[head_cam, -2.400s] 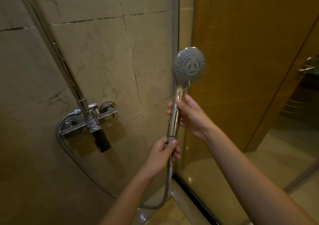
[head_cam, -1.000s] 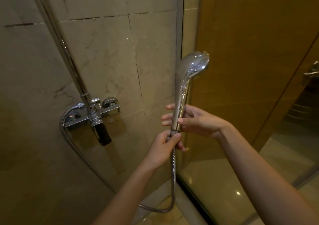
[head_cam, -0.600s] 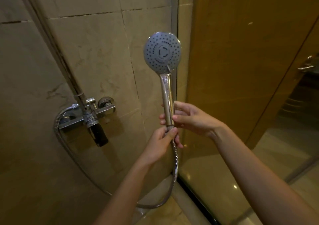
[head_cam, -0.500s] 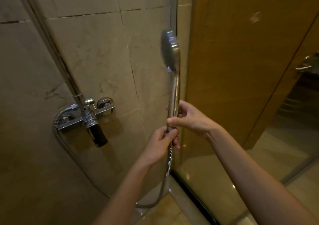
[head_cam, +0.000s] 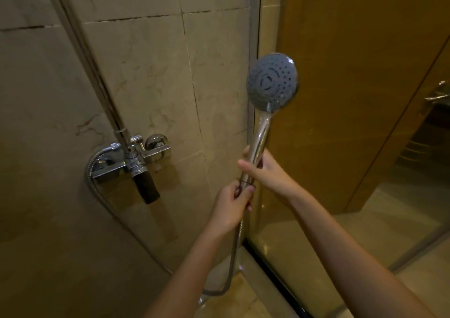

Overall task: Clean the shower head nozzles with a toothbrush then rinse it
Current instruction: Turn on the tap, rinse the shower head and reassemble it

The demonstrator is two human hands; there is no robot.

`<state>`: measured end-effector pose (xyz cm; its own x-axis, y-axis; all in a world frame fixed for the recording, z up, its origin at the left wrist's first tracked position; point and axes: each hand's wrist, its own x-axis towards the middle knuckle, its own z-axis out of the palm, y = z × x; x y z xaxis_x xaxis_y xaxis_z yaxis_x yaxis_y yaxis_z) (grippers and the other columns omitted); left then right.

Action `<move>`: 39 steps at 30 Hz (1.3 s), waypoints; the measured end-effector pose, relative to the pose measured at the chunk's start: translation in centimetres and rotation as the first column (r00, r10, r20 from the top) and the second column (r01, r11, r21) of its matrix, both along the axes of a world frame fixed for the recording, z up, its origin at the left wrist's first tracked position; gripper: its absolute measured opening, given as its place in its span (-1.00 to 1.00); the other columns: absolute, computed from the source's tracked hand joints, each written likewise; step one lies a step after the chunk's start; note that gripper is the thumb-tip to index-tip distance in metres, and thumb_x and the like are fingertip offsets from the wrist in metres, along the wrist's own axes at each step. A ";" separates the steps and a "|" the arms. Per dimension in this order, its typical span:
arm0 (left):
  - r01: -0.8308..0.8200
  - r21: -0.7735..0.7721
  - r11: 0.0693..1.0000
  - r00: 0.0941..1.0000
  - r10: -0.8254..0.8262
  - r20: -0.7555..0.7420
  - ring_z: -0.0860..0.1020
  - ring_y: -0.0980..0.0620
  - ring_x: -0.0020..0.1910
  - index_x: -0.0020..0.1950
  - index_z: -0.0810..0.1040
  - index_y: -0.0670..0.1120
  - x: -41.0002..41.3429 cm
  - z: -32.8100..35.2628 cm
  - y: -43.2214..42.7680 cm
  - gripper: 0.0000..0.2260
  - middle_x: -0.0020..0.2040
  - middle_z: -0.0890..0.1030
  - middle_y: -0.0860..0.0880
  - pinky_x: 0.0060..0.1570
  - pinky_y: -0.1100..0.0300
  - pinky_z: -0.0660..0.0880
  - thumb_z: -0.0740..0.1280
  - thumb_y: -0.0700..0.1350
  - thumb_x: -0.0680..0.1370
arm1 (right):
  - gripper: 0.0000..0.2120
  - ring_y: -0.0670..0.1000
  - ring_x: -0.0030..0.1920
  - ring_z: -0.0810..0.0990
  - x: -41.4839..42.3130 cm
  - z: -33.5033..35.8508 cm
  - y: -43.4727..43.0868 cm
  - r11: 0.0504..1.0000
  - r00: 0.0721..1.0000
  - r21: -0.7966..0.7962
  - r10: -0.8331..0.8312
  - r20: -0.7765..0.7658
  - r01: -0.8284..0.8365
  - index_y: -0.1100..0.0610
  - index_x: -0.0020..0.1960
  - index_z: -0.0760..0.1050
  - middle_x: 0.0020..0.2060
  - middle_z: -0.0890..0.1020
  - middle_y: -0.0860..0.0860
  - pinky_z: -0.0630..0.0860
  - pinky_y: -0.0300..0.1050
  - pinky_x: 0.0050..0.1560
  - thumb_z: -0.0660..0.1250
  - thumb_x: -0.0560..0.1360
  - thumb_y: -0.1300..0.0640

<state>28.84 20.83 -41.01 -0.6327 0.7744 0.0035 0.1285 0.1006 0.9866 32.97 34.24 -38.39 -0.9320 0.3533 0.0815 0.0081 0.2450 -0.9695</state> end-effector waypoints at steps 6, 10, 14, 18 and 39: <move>0.074 0.125 0.989 0.993 -0.085 0.087 0.50 0.11 -0.40 -0.02 0.42 -0.24 0.4 0.0 -0.4 -0.90 -0.31 0.46 -0.08 -0.26 0.27 0.47 0.15 -0.23 0.58 | -0.72 0.07 0.03 0.64 0.7 1.5 2.3 0.962 0.963 0.043 0.269 -0.024 -0.268 0.21 0.14 0.50 -0.01 0.65 0.14 0.55 -0.02 0.09 0.39 0.45 0.17; 0.103 0.140 0.985 0.988 -0.117 0.098 0.49 0.08 -0.39 -0.07 0.41 -0.22 0.6 0.4 -0.3 -0.90 -0.31 0.45 -0.08 -0.25 0.25 0.46 0.13 -0.23 0.58 | -0.64 -0.01 -0.17 0.58 -0.3 0.4 1.5 0.965 0.970 -0.108 0.242 0.013 -0.239 0.09 0.09 0.48 -0.21 0.61 -0.07 0.52 -0.25 -0.25 0.47 0.37 -0.01; 0.126 0.090 0.988 0.987 -0.134 0.086 0.49 0.14 -0.45 -0.15 0.42 -0.17 -0.8 0.3 -1.0 -0.87 -0.35 0.45 -0.06 -0.32 0.31 0.47 0.15 -0.26 0.58 | -0.46 0.14 0.11 0.61 0.7 -1.0 2.0 0.811 0.912 -0.436 0.405 -0.065 -0.391 0.18 0.37 0.34 0.11 0.61 0.16 0.59 -0.09 -0.08 0.39 0.43 0.17; -0.105 -0.003 0.994 0.995 0.105 0.001 0.46 0.04 -0.39 -0.20 0.45 -0.11 -1.0 -0.7 -0.3 -0.85 -0.35 0.46 -0.05 -0.21 0.12 0.46 0.19 -0.21 0.57 | -0.63 -0.04 -0.24 0.63 -0.9 -1.5 -0.2 0.972 0.996 0.219 -0.083 -0.019 0.085 0.12 -0.09 0.49 -0.27 0.62 0.05 0.54 -0.15 -0.23 0.49 0.31 -0.10; 0.148 0.091 0.985 0.966 -0.164 0.199 0.57 0.16 -0.42 -0.05 0.45 -0.22 0.0 -0.1 0.4 -0.81 -0.30 0.56 -0.08 -0.28 0.33 0.49 0.07 -0.19 0.61 | -0.64 0.10 -0.04 0.68 0.6 -0.6 1.7 0.969 0.971 -0.120 0.204 -0.121 -0.218 0.12 0.16 0.48 -0.10 0.70 0.09 0.59 -0.18 -0.09 0.44 0.42 0.04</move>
<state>28.86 21.20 -41.14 -0.4974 0.8659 -0.0526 -0.0692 0.0209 0.9974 33.57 35.98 -39.04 -0.9749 0.1638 0.1508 -0.1356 0.1005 -0.9857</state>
